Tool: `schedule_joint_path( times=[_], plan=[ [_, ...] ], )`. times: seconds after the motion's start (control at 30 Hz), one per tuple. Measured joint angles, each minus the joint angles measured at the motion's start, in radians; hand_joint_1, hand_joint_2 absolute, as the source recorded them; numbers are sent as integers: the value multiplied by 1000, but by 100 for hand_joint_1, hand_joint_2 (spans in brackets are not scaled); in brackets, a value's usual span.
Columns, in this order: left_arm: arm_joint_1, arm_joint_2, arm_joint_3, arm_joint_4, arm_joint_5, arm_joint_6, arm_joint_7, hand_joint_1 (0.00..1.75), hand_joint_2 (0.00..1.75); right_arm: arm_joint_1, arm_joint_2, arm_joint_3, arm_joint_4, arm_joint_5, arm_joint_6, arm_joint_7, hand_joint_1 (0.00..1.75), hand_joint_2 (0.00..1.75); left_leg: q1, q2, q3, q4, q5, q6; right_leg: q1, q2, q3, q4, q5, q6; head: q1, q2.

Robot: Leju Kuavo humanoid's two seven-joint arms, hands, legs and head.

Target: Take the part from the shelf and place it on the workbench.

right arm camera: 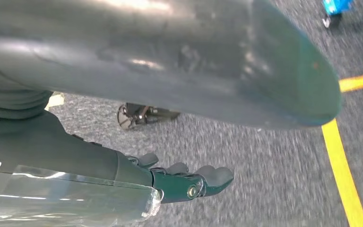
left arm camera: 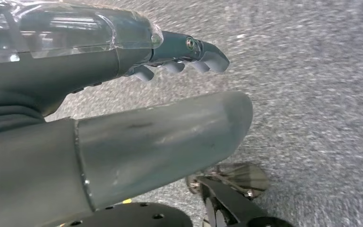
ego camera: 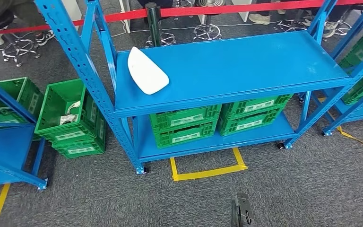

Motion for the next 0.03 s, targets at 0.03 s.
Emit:
schedule_joint_path(
  times=[0.03],
  plan=[
    [0,0,0,0,0,0,0,0,0,0,0,0,0,1,0,-1,0,0,-2,-2,13,-37,27,6,1,5,2,0,-1,-1,-1,0]
  ],
)
